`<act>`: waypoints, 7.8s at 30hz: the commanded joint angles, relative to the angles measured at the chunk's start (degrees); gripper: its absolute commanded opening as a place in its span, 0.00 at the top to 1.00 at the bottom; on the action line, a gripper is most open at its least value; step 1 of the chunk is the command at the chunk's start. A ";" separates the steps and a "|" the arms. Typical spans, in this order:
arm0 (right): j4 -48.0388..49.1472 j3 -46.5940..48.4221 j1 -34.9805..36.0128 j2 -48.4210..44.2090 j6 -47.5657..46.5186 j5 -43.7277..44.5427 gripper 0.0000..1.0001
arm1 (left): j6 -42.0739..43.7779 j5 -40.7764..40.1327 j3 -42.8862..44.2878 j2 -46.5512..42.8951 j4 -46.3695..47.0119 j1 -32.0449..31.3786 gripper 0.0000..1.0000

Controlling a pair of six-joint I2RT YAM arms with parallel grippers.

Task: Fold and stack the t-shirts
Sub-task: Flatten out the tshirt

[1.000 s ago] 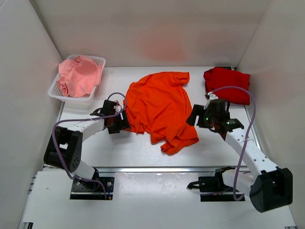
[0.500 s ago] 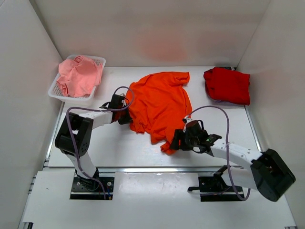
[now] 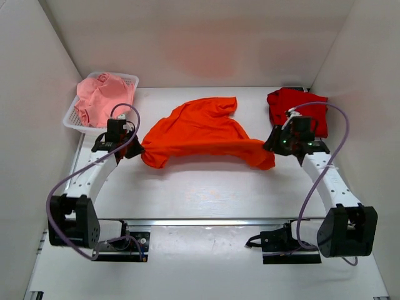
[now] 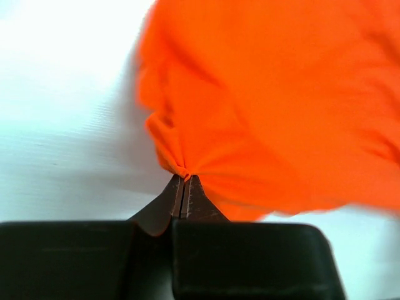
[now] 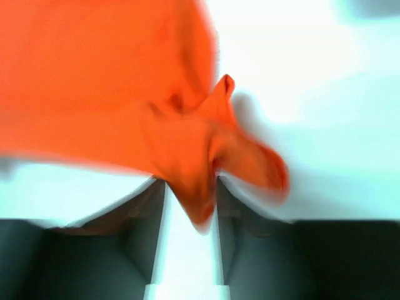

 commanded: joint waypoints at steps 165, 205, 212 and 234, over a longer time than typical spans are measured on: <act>-2.15 0.54 -2.38 8.28 -6.39 -3.36 0.35 | -1.32 9.31 -18.46 -18.14 -10.61 -6.56 0.29; -9.97 8.71 -7.12 21.65 -12.28 -0.19 1.00 | -3.09 24.17 0.89 7.81 -2.35 -0.93 0.45; -9.44 7.75 -8.09 22.26 -12.90 -1.41 1.00 | -3.17 15.65 -7.65 -1.25 2.83 -3.04 0.47; -8.04 7.40 -7.30 23.23 -12.28 -2.74 1.00 | -3.52 9.13 -16.53 -0.38 19.79 -9.81 0.43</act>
